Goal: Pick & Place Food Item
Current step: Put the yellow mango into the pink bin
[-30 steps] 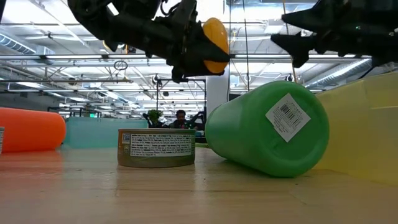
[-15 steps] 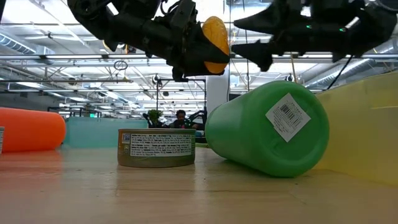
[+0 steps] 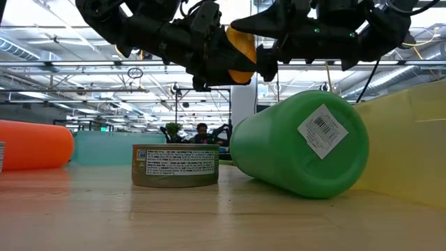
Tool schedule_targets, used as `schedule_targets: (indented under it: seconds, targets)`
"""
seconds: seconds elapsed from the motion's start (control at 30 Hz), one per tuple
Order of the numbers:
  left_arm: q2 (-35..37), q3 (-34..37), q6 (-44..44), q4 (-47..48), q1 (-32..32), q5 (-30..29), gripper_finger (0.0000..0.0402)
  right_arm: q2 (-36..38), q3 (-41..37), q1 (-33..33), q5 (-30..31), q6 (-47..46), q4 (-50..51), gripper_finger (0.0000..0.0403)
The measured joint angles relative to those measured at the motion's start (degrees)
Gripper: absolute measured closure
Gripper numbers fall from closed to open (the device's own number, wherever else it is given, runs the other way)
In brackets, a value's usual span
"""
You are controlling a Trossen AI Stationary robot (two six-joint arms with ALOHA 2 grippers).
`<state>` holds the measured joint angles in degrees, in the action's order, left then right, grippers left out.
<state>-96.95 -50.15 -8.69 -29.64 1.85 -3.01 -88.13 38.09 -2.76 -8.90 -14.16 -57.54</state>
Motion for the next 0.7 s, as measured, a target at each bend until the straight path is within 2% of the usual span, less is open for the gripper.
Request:
schedule_targets:
  seconds: [0.1, 0.23, 0.37, 0.57, 0.7]
  targets:
    - [0.03, 0.0, 0.0, 0.28, 0.02, 0.01, 0.0202, 0.07, 0.04, 0.0, 0.05, -0.12, 0.07, 0.0099]
    - [0.04, 0.0, -0.23, 0.7, 0.04, 0.04, 0.0205, 0.29, 0.02, 0.0, 0.12, -0.14, 0.26, 0.0147]
    - [0.05, 0.0, -0.51, 0.64, 0.04, 0.07, 0.018, 0.34, 0.02, 0.0, 0.09, -0.12, 0.76, 0.0198]
    - [0.04, 0.0, -3.44, 0.48, -0.02, -0.02, 0.0124, 0.38, 0.02, 0.0, 0.02, 0.04, 1.32, 0.0198]
    - [2.28, 0.02, -3.91, 1.95, -0.02, 1.07, 0.0095, 3.5, -0.11, -1.34, -0.45, 0.27, 6.7, 0.0198]
